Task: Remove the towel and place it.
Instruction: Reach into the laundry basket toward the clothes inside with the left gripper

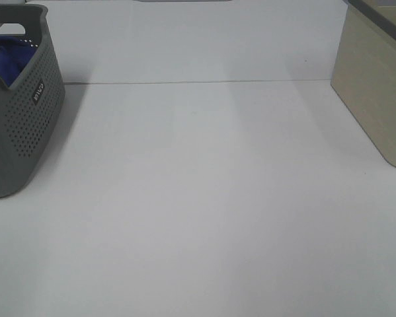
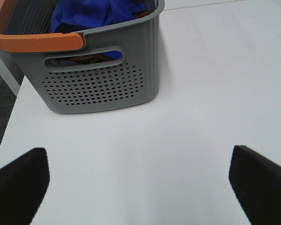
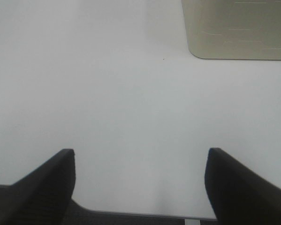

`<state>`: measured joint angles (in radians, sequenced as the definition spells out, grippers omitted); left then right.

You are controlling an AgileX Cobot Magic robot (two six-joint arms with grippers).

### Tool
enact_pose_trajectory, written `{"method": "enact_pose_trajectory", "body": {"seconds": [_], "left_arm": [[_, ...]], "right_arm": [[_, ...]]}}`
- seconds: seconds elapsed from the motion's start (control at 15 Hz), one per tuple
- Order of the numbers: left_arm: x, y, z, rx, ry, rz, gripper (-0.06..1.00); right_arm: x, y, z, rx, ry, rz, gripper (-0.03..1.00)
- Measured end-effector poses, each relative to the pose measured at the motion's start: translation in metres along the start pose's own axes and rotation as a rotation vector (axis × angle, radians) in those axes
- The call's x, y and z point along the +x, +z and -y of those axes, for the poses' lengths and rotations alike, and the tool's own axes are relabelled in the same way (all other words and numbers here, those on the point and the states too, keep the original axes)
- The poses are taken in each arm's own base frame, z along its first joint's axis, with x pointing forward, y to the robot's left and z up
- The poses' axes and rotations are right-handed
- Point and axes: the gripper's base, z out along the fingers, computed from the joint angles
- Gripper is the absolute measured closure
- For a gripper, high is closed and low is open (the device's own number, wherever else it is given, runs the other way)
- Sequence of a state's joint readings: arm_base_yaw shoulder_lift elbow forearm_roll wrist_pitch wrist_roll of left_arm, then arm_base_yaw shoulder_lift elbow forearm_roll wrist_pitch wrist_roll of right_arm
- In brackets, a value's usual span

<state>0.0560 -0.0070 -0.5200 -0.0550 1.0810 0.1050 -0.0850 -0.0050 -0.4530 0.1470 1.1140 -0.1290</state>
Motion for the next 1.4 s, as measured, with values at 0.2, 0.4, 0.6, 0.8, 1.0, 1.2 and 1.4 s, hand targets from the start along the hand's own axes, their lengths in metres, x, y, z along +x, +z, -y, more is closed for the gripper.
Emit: {"method": "enact_pose_trajectory", "body": {"seconds": [0.2, 0.4, 0.6, 0.8, 1.0, 1.2, 1.4], "left_arm": [[0.0000, 0.0000, 0.0000, 0.000, 0.000, 0.000, -0.05], [0.0000, 0.0000, 0.0000, 0.000, 0.000, 0.000, -0.05], [0.0000, 0.0000, 0.0000, 0.000, 0.000, 0.000, -0.05], [0.0000, 0.0000, 0.0000, 0.000, 0.000, 0.000, -0.05], [0.0000, 0.0000, 0.0000, 0.000, 0.000, 0.000, -0.05], [0.0000, 0.0000, 0.0000, 0.000, 0.000, 0.000, -0.05], [0.0000, 0.0000, 0.0000, 0.000, 0.000, 0.000, -0.05]], "right_arm": [[0.0000, 0.0000, 0.0000, 0.000, 0.000, 0.000, 0.22], [0.0000, 0.0000, 0.0000, 0.000, 0.000, 0.000, 0.22], [0.0000, 0.0000, 0.0000, 0.000, 0.000, 0.000, 0.22], [0.0000, 0.0000, 0.0000, 0.000, 0.000, 0.000, 0.22], [0.0000, 0.0000, 0.0000, 0.000, 0.000, 0.000, 0.22], [0.0000, 0.0000, 0.0000, 0.000, 0.000, 0.000, 0.22], [0.0000, 0.0000, 0.0000, 0.000, 0.000, 0.000, 0.22]]}}
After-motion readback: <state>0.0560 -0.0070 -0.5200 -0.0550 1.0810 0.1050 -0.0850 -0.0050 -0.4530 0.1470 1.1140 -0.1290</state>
